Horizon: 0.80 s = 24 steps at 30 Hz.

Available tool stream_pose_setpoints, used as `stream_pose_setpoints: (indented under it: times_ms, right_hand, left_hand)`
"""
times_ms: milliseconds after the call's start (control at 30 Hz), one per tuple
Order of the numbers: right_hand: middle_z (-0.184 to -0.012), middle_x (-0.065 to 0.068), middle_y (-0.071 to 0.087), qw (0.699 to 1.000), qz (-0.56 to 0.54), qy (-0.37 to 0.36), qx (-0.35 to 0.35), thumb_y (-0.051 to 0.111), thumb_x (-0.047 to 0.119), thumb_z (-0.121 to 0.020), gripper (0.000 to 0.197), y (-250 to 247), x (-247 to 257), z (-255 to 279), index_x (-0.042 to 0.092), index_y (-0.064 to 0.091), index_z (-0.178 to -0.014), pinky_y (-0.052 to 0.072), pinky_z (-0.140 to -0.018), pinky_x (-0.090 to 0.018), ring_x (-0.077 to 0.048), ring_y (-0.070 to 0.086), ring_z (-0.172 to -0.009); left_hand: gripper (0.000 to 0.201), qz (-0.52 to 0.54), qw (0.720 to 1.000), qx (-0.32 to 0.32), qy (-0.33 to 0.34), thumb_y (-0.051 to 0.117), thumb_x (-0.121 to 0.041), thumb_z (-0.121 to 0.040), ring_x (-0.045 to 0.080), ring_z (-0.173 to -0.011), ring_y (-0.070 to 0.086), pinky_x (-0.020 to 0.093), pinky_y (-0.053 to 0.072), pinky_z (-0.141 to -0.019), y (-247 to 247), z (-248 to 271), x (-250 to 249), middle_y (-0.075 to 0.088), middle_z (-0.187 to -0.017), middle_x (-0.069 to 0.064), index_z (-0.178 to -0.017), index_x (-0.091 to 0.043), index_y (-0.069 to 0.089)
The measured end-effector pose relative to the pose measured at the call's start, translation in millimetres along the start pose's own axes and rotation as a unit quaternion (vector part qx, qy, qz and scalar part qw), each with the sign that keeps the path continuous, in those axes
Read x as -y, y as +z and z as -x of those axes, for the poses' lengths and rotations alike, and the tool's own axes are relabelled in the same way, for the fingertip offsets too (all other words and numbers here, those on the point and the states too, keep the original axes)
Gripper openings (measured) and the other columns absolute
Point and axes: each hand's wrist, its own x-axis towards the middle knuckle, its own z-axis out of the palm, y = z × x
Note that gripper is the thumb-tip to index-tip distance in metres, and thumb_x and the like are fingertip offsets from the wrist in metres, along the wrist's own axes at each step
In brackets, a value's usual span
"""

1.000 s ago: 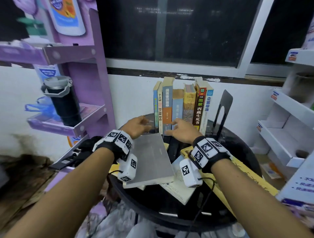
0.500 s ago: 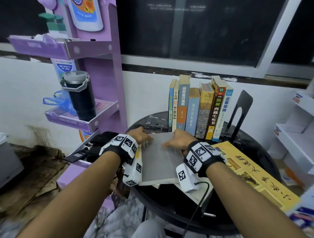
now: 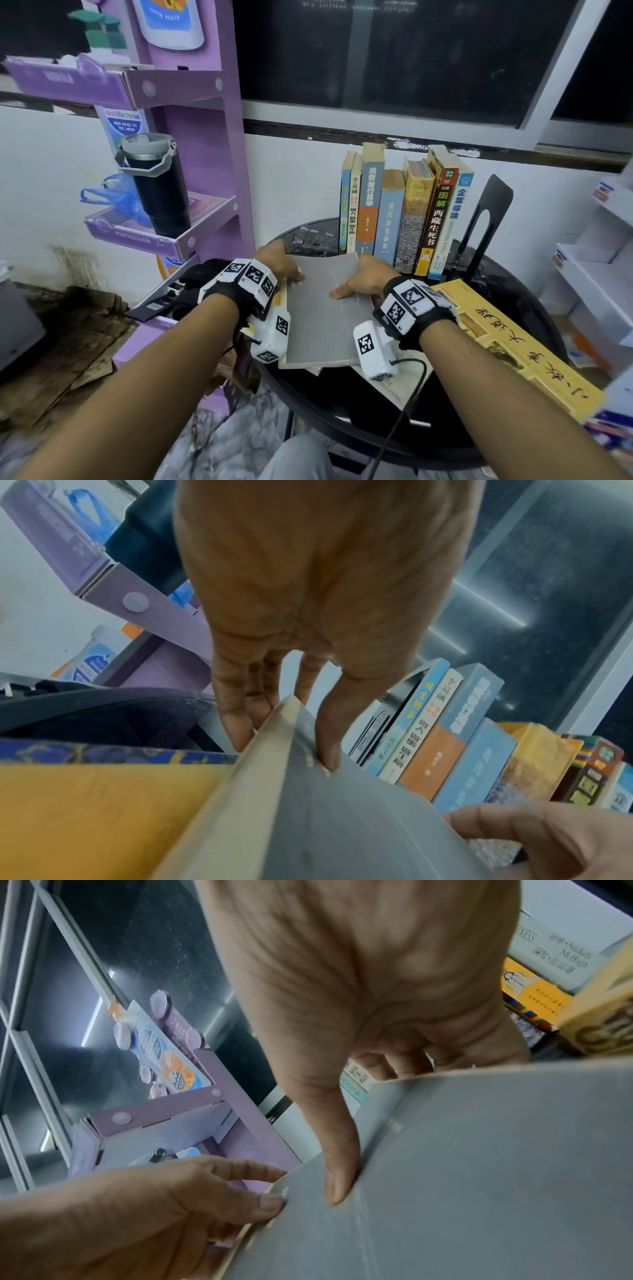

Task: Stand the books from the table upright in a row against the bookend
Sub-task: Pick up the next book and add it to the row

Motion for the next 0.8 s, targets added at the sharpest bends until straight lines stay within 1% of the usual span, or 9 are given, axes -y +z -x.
stream_pose_setpoints:
  times_ms: [100,167,267,333,400,467,600,667,800]
  right_hand:
    - [-0.118,-0.009,0.064,0.999,-0.038,-0.014,0.0,0.092,0.042,-0.048,0.086,-4,-4,-9,0.012,0.057,-0.12,0.052,-0.094,-0.044,-0.028,0.06,-0.108]
    - [-0.117,-0.009,0.066,0.996,-0.079,-0.026,-0.013,0.089,0.037,-0.06,0.071,-11,-6,-12,0.011,0.059,-0.119,0.052,-0.095,-0.045,-0.028,0.061,-0.107]
    - [-0.119,-0.01,0.066,0.99,-0.134,-0.041,-0.007,0.084,0.026,-0.072,0.057,-26,-5,-4,0.01,0.06,-0.121,0.05,-0.097,-0.045,-0.028,0.061,-0.11]
    - [-0.119,-0.007,0.064,0.986,-0.158,-0.042,-0.014,0.083,0.025,-0.073,0.062,-38,-7,-3,0.011,0.052,-0.125,0.05,-0.092,-0.042,-0.027,0.059,-0.11]
    - [-0.115,-0.005,0.064,0.985,-0.166,-0.047,-0.027,0.087,0.035,-0.064,0.076,-51,-11,-1,0.015,0.048,-0.125,0.051,-0.086,-0.041,-0.027,0.06,-0.108]
    - [-0.116,-0.004,0.065,0.982,-0.174,-0.06,-0.04,0.086,0.043,-0.054,0.085,-65,-18,2,0.019,0.047,-0.126,0.053,-0.088,-0.046,-0.026,0.062,-0.107]
    - [-0.117,-0.003,0.065,0.972,-0.213,-0.072,-0.063,0.075,0.039,-0.079,0.061,-94,-31,21,0.021,0.045,-0.129,0.055,-0.069,-0.038,-0.025,0.065,-0.102]
    - [-0.12,-0.003,0.066,0.968,-0.222,-0.081,-0.078,0.076,0.05,-0.068,0.077,-108,-42,27,0.021,0.044,-0.132,0.058,-0.077,-0.044,-0.025,0.067,-0.102]
    - [-0.12,0.0,0.066,0.964,-0.22,-0.097,-0.117,0.078,0.048,-0.067,0.081,-129,-68,35,0.02,0.044,-0.134,0.057,-0.086,-0.044,-0.02,0.067,-0.103]
  left_hand:
    - [0.05,0.061,0.998,-0.002,0.005,0.086,-0.014,-0.067,0.03,-0.1,0.064,0.045,0.055,-0.088,-7,-3,-3,0.064,-0.106,0.013,-0.106,-0.005,0.056]
    - [0.046,0.115,0.993,-0.002,0.008,0.087,-0.013,-0.063,0.03,-0.091,0.067,0.046,0.055,-0.088,-12,-7,-4,0.07,-0.101,0.017,-0.098,0.003,0.064]
    - [0.041,0.193,0.981,-0.003,0.017,0.086,-0.012,-0.061,0.03,-0.086,0.068,0.041,0.054,-0.088,-19,-4,-12,0.072,-0.094,0.015,-0.094,0.002,0.067]
    - [0.04,0.243,0.969,0.02,0.035,0.083,-0.007,-0.064,0.033,-0.093,0.069,0.045,0.054,-0.091,-23,5,-23,0.072,-0.1,0.017,-0.1,0.003,0.067]
    - [0.034,0.275,0.959,0.04,0.064,0.075,0.0,-0.075,0.032,-0.096,0.069,0.045,0.055,-0.09,-26,15,-36,0.072,-0.104,0.017,-0.107,0.003,0.066]
    - [0.031,0.299,0.948,0.047,0.095,0.071,0.001,-0.079,0.031,-0.097,0.069,0.043,0.055,-0.09,-27,23,-50,0.072,-0.104,0.015,-0.11,0.0,0.066]
    - [0.029,0.348,0.925,0.05,0.146,0.068,0.0,-0.083,0.028,-0.09,0.07,0.032,0.059,-0.073,-22,38,-83,0.071,-0.105,0.015,-0.112,0.0,0.065]
    - [0.028,0.364,0.915,0.052,0.168,0.066,0.002,-0.084,0.022,-0.081,0.069,0.026,0.058,-0.061,-16,43,-99,0.07,-0.103,0.014,-0.112,-0.001,0.064]
    - [0.029,0.395,0.896,0.066,0.193,0.064,0.003,-0.085,0.023,-0.083,0.068,0.034,0.06,-0.068,2,49,-126,0.07,-0.101,0.012,-0.11,-0.01,0.064]
